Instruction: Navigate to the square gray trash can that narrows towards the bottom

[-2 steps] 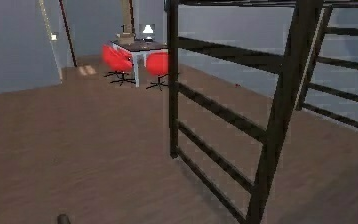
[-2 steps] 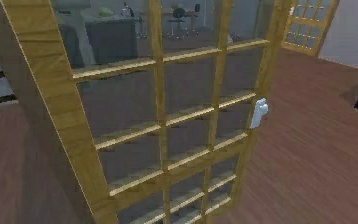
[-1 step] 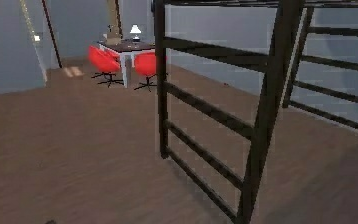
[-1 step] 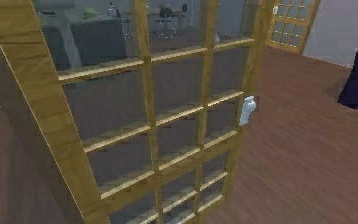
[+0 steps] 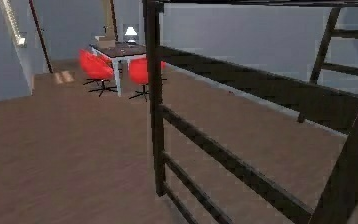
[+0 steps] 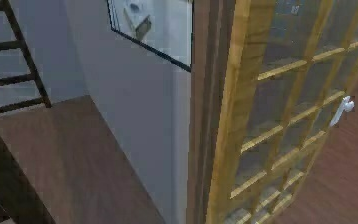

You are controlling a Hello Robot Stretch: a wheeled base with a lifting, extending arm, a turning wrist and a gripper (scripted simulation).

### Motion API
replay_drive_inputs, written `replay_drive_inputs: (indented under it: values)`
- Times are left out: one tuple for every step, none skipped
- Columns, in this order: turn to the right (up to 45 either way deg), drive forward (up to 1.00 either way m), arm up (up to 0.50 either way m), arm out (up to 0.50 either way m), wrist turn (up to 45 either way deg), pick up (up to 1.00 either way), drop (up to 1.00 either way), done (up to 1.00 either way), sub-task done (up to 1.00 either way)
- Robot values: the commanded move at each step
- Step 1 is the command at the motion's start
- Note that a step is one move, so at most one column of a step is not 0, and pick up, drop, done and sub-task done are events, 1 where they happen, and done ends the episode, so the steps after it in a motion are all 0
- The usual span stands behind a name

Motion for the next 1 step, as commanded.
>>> replay_drive_inputs:
  values:
    - [-30.0,0.00,0.00,0.00,0.0,0.00,0.00,0.00,0.00]
